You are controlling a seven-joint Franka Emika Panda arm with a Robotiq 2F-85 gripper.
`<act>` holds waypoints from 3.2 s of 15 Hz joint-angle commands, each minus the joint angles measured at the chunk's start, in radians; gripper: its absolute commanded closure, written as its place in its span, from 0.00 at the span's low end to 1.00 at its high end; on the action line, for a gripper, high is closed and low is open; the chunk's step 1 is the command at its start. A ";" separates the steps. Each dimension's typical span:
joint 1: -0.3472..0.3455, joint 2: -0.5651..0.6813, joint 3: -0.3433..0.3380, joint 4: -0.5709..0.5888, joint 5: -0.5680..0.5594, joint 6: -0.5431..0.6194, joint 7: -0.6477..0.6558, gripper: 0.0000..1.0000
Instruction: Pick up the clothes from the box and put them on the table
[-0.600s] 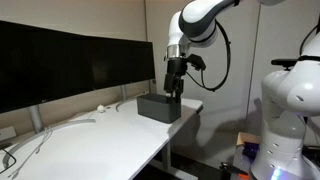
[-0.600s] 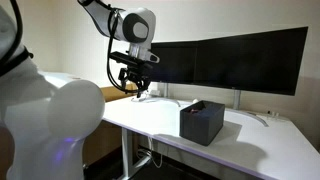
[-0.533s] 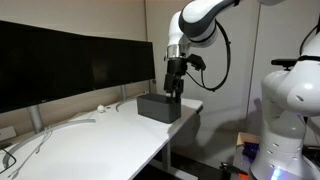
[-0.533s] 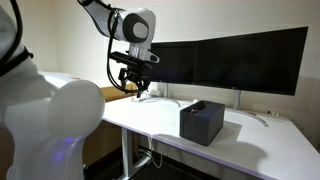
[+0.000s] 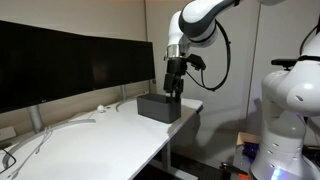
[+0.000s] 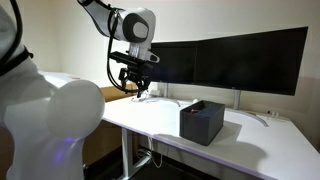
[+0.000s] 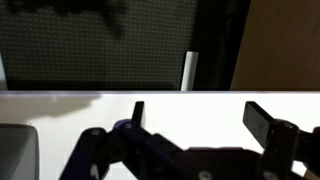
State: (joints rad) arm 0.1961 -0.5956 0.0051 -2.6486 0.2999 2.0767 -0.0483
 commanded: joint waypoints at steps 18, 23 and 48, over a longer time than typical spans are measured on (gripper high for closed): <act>-0.414 0.427 0.138 0.414 -0.750 0.656 0.306 0.00; -0.391 0.545 0.033 0.509 -0.742 0.627 0.252 0.00; -0.325 0.846 -0.083 0.766 -0.429 0.310 -0.026 0.00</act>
State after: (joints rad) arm -0.1234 0.2393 -0.0851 -1.9191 -0.1966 2.4543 -0.0018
